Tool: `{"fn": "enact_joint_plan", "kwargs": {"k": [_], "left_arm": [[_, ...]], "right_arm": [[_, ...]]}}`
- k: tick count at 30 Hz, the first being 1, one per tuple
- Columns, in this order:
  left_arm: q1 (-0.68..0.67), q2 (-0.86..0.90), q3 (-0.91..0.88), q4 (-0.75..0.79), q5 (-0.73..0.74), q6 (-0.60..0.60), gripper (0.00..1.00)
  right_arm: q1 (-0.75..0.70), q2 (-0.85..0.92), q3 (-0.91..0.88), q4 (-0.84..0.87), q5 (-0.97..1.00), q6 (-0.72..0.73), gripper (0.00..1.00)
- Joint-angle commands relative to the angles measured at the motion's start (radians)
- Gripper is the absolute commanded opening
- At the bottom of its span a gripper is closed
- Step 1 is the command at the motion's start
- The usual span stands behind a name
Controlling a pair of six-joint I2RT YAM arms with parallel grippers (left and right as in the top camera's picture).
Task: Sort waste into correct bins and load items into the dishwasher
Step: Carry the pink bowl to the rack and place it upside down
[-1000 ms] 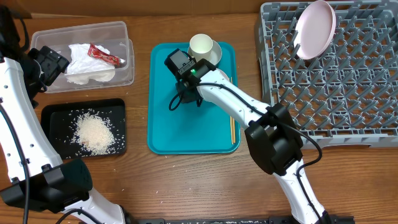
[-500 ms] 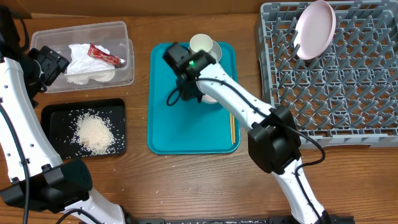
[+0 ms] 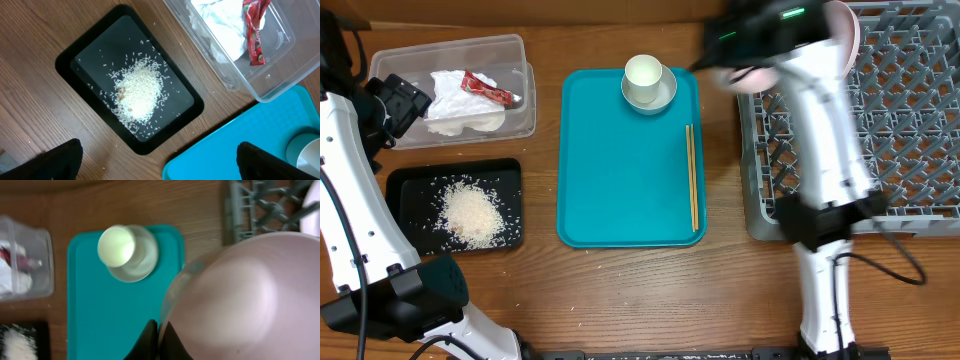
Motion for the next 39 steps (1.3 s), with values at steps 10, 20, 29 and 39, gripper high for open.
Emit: {"fn": "enact_joint_plan", "kwargs": {"k": [10, 20, 29, 39], "left_arm": [[0.001, 0.002, 0.002, -0.002, 0.000, 0.016, 1.00], [0.001, 0.002, 0.002, -0.002, 0.000, 0.016, 1.00], [0.001, 0.002, 0.002, -0.002, 0.000, 0.016, 1.00], [0.001, 0.002, 0.002, -0.002, 0.000, 0.016, 1.00]], "right_arm": [[-0.450, -0.074, -0.254, -0.005, -0.797, -0.147, 0.03], [-0.542, -0.249, -0.698, -0.005, -0.984, -0.400, 0.04], [-0.660, -0.249, -1.082, 0.032, -1.270, -0.642, 0.04], [-0.756, -0.249, -1.310, 0.336, -1.384, -0.537, 0.04]]}}
